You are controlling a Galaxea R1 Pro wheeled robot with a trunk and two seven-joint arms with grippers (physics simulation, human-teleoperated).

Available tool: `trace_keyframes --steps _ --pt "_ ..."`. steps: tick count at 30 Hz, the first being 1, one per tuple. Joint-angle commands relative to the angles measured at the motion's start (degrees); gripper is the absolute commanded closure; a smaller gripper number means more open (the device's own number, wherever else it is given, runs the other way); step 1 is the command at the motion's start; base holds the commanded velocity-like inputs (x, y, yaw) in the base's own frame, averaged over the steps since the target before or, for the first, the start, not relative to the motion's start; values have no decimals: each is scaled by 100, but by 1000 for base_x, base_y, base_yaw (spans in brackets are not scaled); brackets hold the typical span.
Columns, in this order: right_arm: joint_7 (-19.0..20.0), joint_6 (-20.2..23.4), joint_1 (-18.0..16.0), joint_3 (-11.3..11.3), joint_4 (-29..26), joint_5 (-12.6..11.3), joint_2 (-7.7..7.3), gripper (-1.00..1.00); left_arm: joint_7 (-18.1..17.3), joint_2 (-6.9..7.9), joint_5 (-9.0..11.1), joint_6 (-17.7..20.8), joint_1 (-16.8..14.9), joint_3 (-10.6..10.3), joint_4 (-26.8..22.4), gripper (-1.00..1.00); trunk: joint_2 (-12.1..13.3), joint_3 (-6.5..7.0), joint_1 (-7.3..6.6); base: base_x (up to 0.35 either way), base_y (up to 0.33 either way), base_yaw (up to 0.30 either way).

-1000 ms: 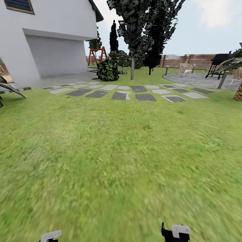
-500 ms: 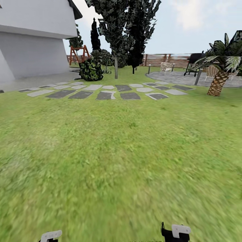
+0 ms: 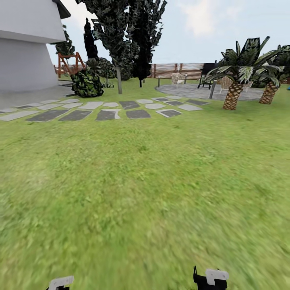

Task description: In the garden, pick up the pesticide atomizer on the floor and spray pesticide onto both trees until each tree trunk is fully covered.

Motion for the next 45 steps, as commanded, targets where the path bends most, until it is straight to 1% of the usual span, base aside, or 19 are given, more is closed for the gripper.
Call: trace_keyframes --steps 1,45 --pt "-41 -5 -5 48 6 -15 2 -100 -24 1 38 -15 -1 4 3 100 -2 -7 -1 0 0 -299" --pt "-41 -5 -5 48 6 -15 2 -100 -24 0 38 2 -1 -1 3 100 -2 -129 -1 0 0 -299"
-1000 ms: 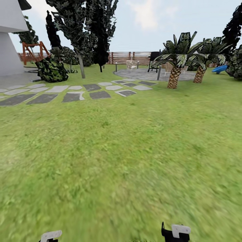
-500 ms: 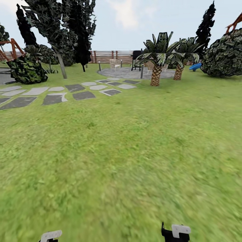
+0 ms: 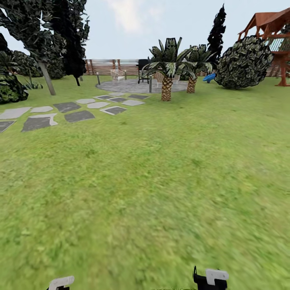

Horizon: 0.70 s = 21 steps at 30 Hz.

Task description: In the garden, pick up the pesticide atomizer on the floor and spray pesticide onto both trees until each tree trunk is fully covered.

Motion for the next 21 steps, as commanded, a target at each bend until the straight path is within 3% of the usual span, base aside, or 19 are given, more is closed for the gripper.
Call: trace_keyframes --steps 1,21 --pt "-41 -5 -5 48 6 -15 2 -100 -24 -2 38 -15 -1 4 3 100 -2 -7 -1 0 0 -299" --pt "-41 -5 -5 48 6 -15 2 -100 -24 2 38 -9 -1 8 3 100 -2 -64 -1 0 0 -299"
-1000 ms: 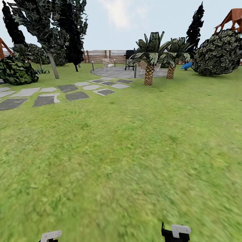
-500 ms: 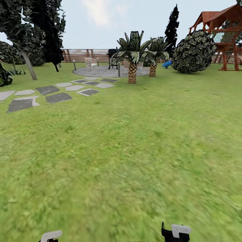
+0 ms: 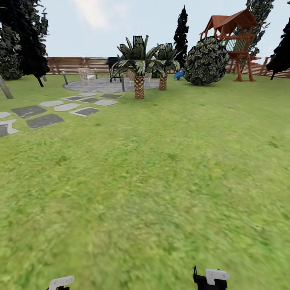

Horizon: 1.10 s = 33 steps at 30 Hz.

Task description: In the garden, pick up the pesticide atomizer on the floor and spray pesticide onto both trees until each tree trunk is fully covered.

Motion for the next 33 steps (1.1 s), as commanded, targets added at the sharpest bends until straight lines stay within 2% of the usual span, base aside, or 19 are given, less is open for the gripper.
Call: trace_keyframes --steps 1,33 --pt "-41 -5 -5 48 6 -15 2 -100 -24 1 38 -15 -1 1 3 100 -2 -7 -1 0 0 -299" --pt "-41 -5 -5 48 6 -15 2 -100 -24 0 46 -6 -1 6 3 100 -2 -98 -1 0 0 -299"
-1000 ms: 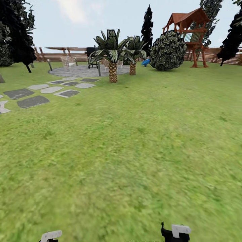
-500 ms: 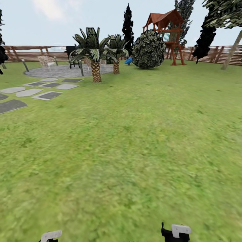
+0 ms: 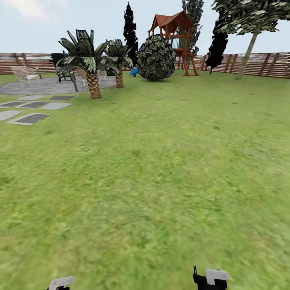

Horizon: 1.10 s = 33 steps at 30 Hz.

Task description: In the garden, pick up the pesticide atomizer on the floor and spray pesticide onto both trees until each tree trunk is fully covered.

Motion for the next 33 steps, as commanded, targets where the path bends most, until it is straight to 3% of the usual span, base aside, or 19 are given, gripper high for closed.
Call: trace_keyframes --steps 1,33 --pt "-41 -5 -5 48 7 -15 2 -100 -24 -1 36 -17 -1 4 3 100 -2 -7 -1 0 0 -299" --pt "-41 -5 -5 48 7 -15 2 -100 -24 3 64 -31 -1 12 3 100 -2 -17 -1 0 0 -300"
